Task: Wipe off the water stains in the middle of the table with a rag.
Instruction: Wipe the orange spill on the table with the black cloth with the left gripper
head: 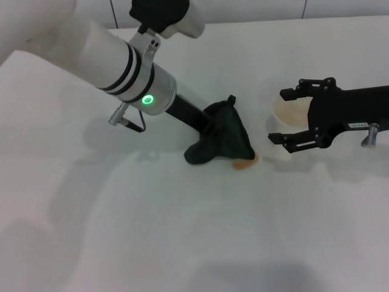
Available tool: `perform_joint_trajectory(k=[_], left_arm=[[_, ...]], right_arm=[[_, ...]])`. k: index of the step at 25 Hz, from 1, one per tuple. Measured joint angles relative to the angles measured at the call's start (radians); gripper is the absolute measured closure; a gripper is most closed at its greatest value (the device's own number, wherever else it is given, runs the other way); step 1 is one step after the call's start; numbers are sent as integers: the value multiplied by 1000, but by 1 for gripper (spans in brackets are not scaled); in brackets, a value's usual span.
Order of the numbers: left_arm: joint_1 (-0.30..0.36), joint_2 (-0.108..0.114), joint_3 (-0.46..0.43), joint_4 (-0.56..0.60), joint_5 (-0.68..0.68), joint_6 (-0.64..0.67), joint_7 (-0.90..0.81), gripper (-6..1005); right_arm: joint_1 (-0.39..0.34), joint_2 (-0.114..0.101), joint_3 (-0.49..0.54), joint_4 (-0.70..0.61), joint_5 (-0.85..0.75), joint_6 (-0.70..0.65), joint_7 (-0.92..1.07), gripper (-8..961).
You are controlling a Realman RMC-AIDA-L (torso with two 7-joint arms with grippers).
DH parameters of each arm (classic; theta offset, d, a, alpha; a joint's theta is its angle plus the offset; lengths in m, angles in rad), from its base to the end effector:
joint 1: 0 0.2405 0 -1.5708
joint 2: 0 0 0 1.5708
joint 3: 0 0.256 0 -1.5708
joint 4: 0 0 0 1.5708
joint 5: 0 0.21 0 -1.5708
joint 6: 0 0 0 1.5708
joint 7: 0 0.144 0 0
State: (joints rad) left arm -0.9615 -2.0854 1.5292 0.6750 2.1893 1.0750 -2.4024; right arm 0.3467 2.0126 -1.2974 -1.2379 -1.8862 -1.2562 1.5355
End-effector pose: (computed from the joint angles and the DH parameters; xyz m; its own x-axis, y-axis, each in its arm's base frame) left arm -0.1319 0.4002 -0.1006 0.8171 0.5719 -0.0729 0.5411 -0.8043 -0.2457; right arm 0.2106 0.3456 0.0203 0.9841 -0.0207 -0.1761 -0.0900 -0.9141 -0.3954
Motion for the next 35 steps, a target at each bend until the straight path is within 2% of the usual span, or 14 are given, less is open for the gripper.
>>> perform_joint_trajectory(k=[4, 13, 21, 26, 29, 35], left_arm=[[4, -2, 6, 25, -30, 3, 36, 931], [-8, -1, 97, 11, -64, 9, 54, 931], [-38, 1, 103, -65, -43, 2, 43, 932], [-44, -1, 101, -71, -31, -4, 38, 932], [-44, 1, 96, -71, -21, -34, -2, 932], [-43, 3, 93, -70, 88, -106, -160, 931]], right_arm=[[1, 0, 2, 3, -1, 0, 0, 80], [3, 0, 7, 5, -2, 4, 0, 80], [3, 0, 1, 5, -4, 18, -1, 80], [3, 0, 1, 5, -4, 20, -2, 80], [0, 0, 1, 5, -3, 20, -2, 80], [-1, 0, 1, 5, -3, 20, -2, 80]])
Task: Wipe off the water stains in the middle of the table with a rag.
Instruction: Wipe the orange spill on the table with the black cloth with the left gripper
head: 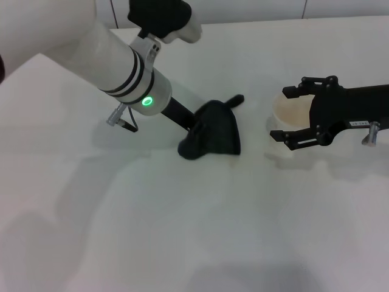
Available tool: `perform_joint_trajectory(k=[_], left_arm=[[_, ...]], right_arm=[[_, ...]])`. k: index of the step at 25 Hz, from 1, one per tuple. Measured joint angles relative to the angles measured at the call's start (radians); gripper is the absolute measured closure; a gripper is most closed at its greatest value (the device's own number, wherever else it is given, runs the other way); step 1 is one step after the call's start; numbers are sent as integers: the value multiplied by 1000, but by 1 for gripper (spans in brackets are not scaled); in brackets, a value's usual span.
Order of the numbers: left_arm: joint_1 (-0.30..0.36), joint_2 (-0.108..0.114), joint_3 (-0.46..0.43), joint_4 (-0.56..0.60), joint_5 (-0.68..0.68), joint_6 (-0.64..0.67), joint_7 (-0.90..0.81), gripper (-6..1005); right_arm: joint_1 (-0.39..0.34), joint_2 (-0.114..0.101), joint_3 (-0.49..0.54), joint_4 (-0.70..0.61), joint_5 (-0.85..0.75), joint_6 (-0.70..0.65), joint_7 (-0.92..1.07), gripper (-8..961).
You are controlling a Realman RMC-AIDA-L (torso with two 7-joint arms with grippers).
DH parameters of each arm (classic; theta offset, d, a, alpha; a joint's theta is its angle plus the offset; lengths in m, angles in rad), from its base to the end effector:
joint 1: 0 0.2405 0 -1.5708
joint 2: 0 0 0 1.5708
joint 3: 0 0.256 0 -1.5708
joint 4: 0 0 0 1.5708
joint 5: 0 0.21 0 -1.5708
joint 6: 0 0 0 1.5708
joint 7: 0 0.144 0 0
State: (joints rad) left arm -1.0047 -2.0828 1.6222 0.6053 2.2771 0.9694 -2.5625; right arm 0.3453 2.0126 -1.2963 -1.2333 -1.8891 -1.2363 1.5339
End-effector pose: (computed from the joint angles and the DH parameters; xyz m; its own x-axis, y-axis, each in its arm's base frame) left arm -0.1447 0.4099 -0.1071 0.7720 0.6249 -0.1161 0.5470 -0.7463 -0.3793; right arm 0.2129 0.3477 0.0211 0.9846 -0.0258 -0.1728 -0.0961 -0.9059 -0.4124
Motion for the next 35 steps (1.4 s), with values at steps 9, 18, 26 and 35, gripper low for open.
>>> perform_joint_trajectory(k=[9, 18, 26, 35], left_arm=[[4, 0, -4, 10, 49, -24, -79, 934], [6, -5, 7, 41, -42, 66, 104, 934], [10, -5, 8, 70, -114, 161, 221, 933], [7, -5, 10, 74, -144, 227, 292, 931]], right_arm=[[-5, 0, 0, 0, 2, -3, 0, 80], [-5, 0, 0, 0, 2, 0, 0, 80], [-1, 0, 4, 0, 1, 5, 0, 80], [-1, 0, 7, 0, 0, 6, 0, 80]])
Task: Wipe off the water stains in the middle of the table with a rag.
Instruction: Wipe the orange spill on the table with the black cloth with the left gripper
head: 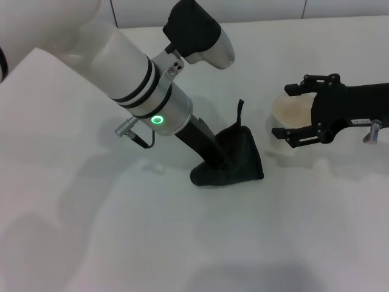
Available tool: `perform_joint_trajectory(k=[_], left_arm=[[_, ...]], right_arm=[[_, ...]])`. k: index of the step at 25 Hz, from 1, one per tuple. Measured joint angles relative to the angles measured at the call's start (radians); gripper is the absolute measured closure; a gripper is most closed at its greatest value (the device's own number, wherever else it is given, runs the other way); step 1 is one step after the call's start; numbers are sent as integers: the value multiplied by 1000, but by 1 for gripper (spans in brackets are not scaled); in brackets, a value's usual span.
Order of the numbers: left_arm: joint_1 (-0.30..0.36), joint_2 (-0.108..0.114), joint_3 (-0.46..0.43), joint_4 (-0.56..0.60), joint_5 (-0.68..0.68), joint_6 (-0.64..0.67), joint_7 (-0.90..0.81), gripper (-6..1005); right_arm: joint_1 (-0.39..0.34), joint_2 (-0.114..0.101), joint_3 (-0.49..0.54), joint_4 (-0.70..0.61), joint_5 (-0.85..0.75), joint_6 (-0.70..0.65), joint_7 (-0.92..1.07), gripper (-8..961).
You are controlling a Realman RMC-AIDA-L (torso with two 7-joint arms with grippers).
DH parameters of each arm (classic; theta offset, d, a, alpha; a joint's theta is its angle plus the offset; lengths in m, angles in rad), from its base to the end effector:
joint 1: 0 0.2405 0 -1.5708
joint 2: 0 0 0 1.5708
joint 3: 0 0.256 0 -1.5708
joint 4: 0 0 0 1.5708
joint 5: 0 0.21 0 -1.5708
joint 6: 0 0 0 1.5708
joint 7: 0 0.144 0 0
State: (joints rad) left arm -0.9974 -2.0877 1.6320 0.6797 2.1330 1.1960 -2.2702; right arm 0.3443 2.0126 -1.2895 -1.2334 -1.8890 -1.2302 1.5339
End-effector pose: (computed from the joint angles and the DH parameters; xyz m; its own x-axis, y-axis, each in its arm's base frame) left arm -0.1201 0.3748 -0.1134 0.8904 0.3967 -0.2230 0.3841 -0.9179 -0.0995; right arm 0.2139 0.3490 0.0230 0.9842 -0.0286 -0.1749 -0.1014 -0.9005 -0.4229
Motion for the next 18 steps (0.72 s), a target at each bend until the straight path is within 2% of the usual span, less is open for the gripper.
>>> perform_joint_trajectory(k=[13, 18], left_arm=[[1, 5, -13, -28, 133, -131, -226, 930], [3, 4, -74, -24, 238, -181, -346, 929]], right_arm=[[-1, 0, -3, 0, 4, 0, 0, 80], [-4, 0, -4, 0, 3, -1, 1, 80]])
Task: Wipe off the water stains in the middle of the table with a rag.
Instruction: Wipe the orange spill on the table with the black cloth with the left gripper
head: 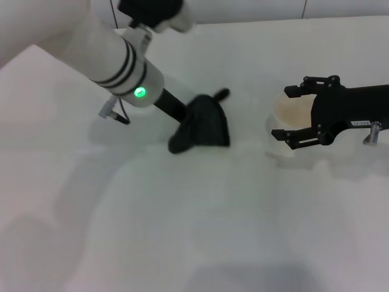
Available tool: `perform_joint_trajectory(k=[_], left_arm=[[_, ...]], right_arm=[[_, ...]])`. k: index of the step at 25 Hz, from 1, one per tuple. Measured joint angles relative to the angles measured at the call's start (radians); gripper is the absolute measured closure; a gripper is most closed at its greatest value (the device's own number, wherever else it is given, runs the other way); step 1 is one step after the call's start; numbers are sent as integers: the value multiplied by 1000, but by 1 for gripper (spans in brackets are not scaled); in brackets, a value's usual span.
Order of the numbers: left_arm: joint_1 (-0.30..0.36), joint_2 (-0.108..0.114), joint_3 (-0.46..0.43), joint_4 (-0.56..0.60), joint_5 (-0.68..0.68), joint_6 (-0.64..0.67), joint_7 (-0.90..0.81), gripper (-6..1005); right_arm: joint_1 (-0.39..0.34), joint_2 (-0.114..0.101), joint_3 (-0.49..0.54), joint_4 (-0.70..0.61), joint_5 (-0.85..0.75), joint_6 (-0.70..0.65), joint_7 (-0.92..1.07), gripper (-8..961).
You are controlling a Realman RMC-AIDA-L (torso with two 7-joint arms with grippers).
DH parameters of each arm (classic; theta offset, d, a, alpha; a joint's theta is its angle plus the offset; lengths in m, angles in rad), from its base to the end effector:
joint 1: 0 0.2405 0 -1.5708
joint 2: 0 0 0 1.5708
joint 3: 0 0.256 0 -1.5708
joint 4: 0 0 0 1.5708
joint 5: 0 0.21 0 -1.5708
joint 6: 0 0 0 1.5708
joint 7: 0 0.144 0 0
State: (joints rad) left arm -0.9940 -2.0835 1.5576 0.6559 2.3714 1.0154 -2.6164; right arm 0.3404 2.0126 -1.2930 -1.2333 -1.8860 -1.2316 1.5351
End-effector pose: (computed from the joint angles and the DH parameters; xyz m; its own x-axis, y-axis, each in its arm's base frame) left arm -0.1436 0.4149 -0.0955 0.7527 0.6493 -0.1089 0.5604 -0.7186 -0.4117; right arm 0.2146 0.3476 0.0222 0.9836 -0.0324 -0.1773 -0.1052 -0.9020 -0.4188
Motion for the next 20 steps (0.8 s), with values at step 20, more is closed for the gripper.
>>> perform_joint_trajectory(k=[20], left_arm=[[20, -4, 15, 30, -134, -44, 112, 926]], right_arm=[[-3, -2, -3, 0, -3, 1, 1, 80]])
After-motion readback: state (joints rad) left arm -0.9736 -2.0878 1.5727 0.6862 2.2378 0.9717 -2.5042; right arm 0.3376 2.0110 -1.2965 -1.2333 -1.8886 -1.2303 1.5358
